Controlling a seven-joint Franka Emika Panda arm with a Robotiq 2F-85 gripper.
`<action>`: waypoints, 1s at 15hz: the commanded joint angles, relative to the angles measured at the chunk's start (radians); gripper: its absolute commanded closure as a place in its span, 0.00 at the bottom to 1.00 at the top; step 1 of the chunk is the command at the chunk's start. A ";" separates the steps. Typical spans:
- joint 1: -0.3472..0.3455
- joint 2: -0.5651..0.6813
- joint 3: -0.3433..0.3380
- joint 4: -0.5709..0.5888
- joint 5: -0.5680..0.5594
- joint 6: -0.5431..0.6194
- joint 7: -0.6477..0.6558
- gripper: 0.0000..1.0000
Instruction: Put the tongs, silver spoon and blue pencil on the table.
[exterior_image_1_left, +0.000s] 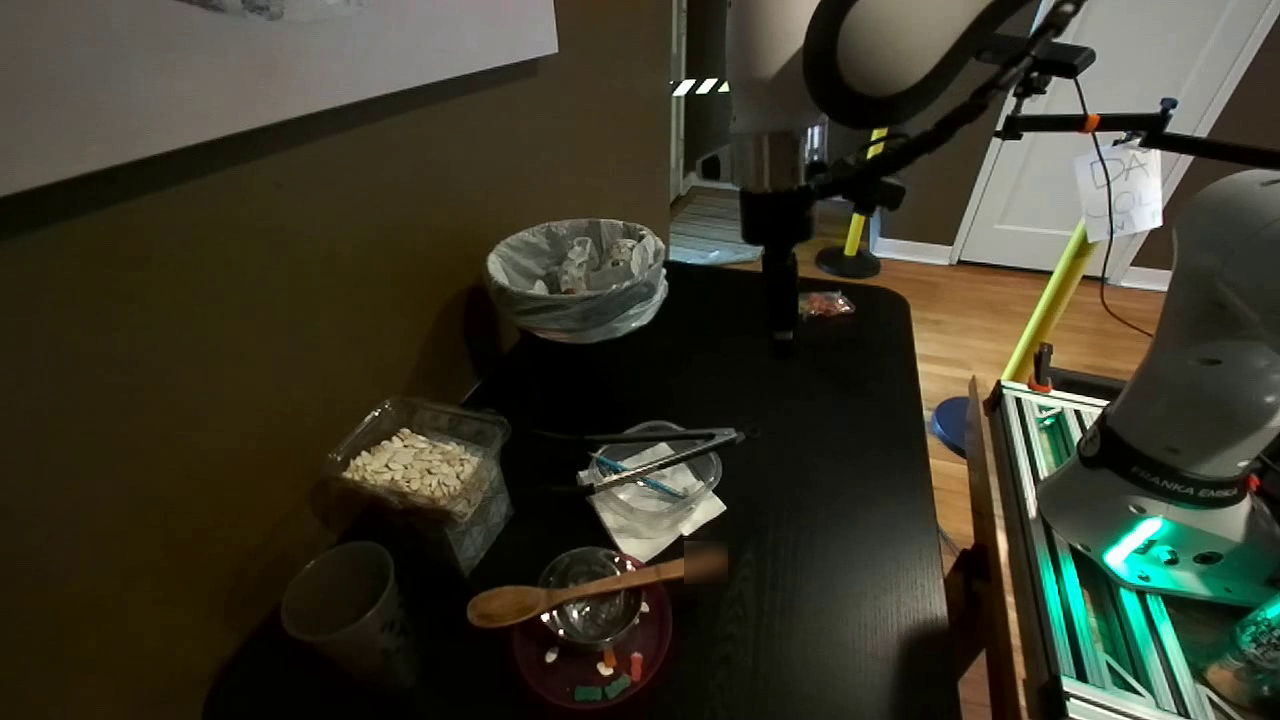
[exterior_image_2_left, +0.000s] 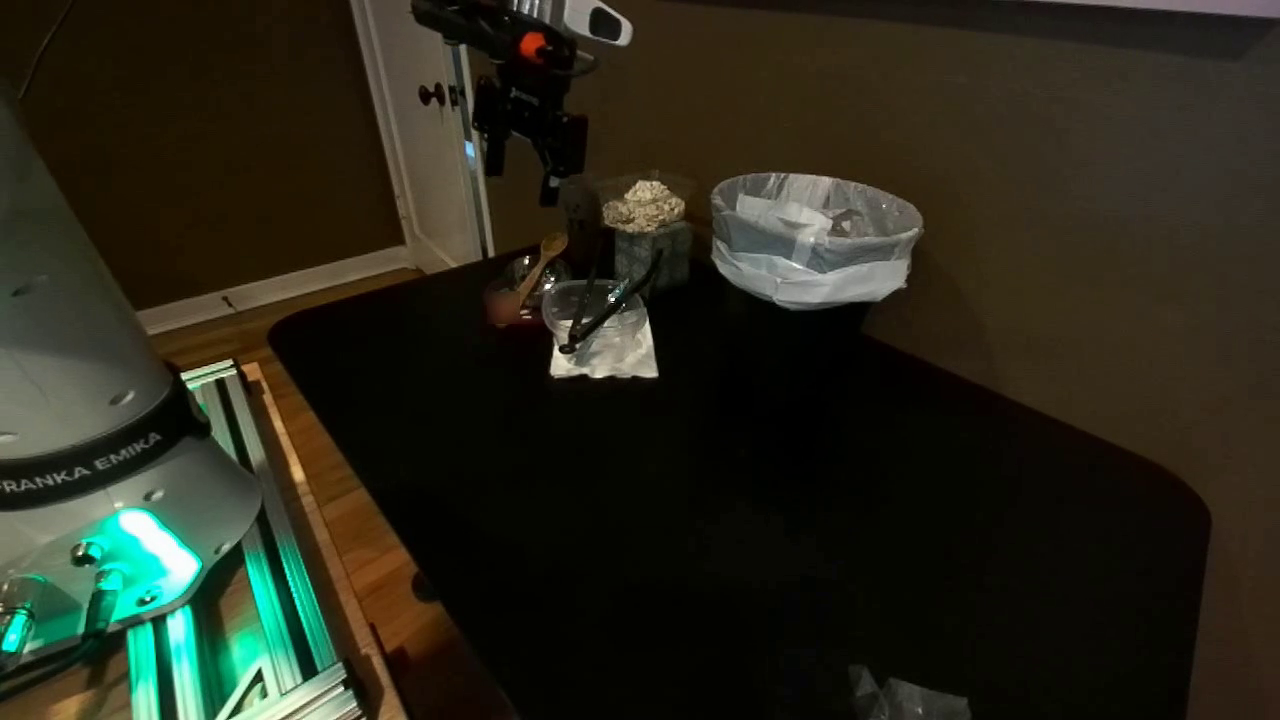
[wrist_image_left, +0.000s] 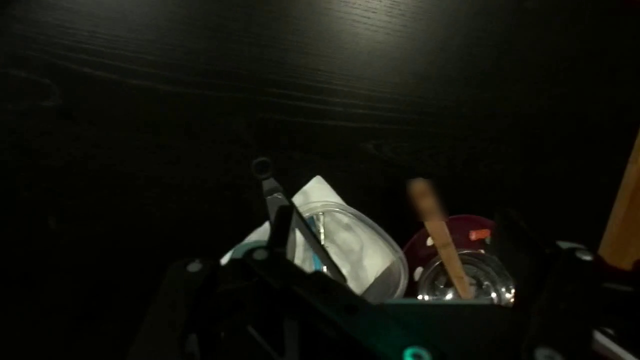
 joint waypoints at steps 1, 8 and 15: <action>0.018 0.006 0.021 -0.006 0.014 0.004 -0.006 0.00; 0.045 0.023 0.036 -0.011 0.038 0.015 -0.034 0.00; 0.076 0.047 0.082 -0.051 0.043 0.292 -0.011 0.00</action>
